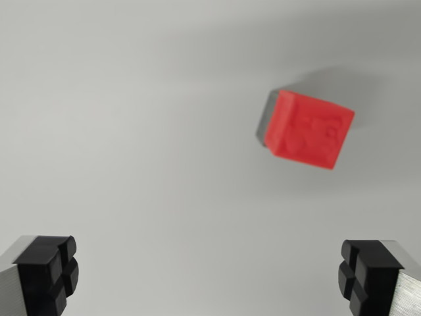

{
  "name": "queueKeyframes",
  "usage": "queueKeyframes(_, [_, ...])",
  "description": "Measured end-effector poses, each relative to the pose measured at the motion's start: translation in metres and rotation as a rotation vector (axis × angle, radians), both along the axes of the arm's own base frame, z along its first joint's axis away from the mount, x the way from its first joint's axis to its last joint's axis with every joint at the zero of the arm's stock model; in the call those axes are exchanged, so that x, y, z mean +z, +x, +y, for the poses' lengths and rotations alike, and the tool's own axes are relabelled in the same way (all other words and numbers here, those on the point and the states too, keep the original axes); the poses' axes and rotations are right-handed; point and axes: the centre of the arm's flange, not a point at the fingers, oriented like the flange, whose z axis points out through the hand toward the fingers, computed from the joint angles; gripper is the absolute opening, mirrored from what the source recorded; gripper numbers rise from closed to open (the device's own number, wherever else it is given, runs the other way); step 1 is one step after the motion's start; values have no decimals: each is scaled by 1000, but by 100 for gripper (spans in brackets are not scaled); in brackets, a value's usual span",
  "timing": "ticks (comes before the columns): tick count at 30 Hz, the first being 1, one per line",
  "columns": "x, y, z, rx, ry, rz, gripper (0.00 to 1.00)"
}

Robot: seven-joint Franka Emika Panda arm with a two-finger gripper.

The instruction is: Destack cube

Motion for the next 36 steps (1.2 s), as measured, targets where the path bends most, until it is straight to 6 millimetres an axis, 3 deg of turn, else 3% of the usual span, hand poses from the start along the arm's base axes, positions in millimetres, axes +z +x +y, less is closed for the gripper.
queueKeyframes(36, [-113,-6,-76,-198,22,10,100])
